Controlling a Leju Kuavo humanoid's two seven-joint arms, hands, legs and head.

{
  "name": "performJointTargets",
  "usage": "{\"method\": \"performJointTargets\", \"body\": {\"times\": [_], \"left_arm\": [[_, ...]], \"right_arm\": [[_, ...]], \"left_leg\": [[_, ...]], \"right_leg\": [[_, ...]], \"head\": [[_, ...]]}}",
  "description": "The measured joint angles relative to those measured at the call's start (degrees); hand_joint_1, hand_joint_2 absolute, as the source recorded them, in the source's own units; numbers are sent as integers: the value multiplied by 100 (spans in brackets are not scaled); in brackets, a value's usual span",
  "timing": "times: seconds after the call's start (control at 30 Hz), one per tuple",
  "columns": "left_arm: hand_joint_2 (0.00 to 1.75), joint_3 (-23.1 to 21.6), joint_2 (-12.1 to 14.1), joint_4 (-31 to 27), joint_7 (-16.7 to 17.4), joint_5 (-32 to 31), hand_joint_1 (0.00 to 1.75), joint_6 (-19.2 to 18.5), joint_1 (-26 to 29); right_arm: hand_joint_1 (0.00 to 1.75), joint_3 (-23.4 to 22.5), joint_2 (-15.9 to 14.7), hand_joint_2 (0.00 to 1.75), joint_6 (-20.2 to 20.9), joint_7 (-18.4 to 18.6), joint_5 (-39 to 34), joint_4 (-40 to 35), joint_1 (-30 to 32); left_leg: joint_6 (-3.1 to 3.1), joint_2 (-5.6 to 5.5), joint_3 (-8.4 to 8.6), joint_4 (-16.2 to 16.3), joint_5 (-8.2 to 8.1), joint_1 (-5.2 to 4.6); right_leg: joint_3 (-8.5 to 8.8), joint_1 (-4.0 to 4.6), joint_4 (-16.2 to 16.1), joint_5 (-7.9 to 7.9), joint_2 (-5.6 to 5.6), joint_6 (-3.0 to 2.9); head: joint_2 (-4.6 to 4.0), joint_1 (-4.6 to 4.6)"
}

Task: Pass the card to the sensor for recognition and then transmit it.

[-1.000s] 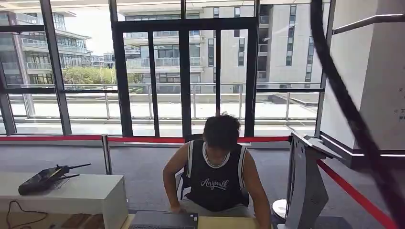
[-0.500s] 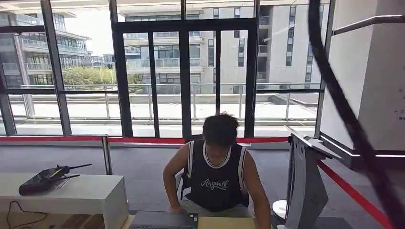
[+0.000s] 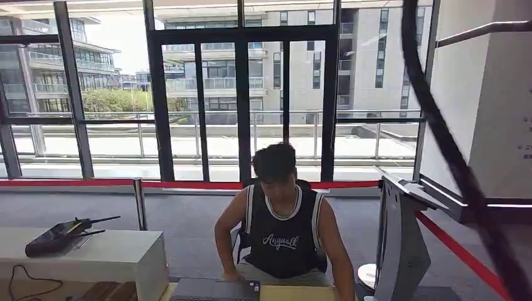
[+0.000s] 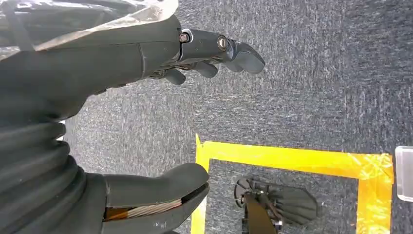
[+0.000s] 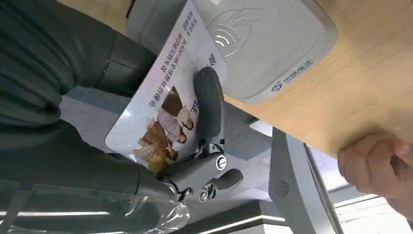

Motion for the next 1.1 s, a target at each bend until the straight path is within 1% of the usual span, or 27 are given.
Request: {"method": "performJointTargets", "body": {"times": [0.17, 0.3, 0.4, 0.53, 0.67, 0.83, 0.93, 1.1], "left_arm": [[175, -48, 0, 0, -9, 85, 0, -20, 3], [175, -81, 0, 0, -9, 151, 0, -26, 4], [175, -147, 2, 0, -9, 179, 0, -26, 3], [175, -216, 2, 0, -9, 195, 0, -46, 4], [175, -313, 2, 0, 2, 177, 0, -63, 3], [175, -396, 2, 0, 35, 143, 0, -83, -2], [175, -470, 2, 0, 35, 83, 0, -102, -10], [175, -610, 2, 0, 28, -42, 0, -160, -64]], "right_arm": [[175, -13, 11, 175, -154, 37, -164, -186, -37], [175, -26, -52, 175, -370, 262, -9, -593, -101], [175, -46, -113, 175, -372, 423, 139, -952, -178], [175, -79, -190, 175, -355, 498, 267, -1364, -282], [175, -105, -236, 175, -239, 511, 413, -1653, -440], [175, -81, -210, 175, 138, 476, 754, -1759, -595], [175, -24, -118, 175, 387, 478, 1079, -1729, -729], [175, 90, 26, 175, 592, 566, 1381, -1534, -1011]], "left_leg": [[-1, 0, -5, 1, 1, 0], [-1, 0, -7, 1, 0, 0], [-1, 0, -8, 1, 0, 0], [-1, 0, -11, 1, 1, 0], [-1, 0, -10, 1, 1, 0], [-2, -1, -14, 1, 1, 0], [-2, -1, -15, 1, 2, 0], [-3, -1, -16, 1, 2, 0]], "right_leg": [[-5, 0, 1, 2, 0, 2], [-7, 0, 1, 2, 0, 2], [-9, 0, 1, 2, 0, 2], [-11, 0, 1, 2, 0, 2], [-10, 0, 1, 2, 0, 2], [-11, 0, 3, 2, 0, 2], [-13, 0, 3, 2, 0, 2], [-14, 0, 5, 2, 0, 2]], "head": [[0, 0], [0, -2], [0, -2], [0, -4], [0, -2], [0, -2], [0, -2], [0, -4]]}}
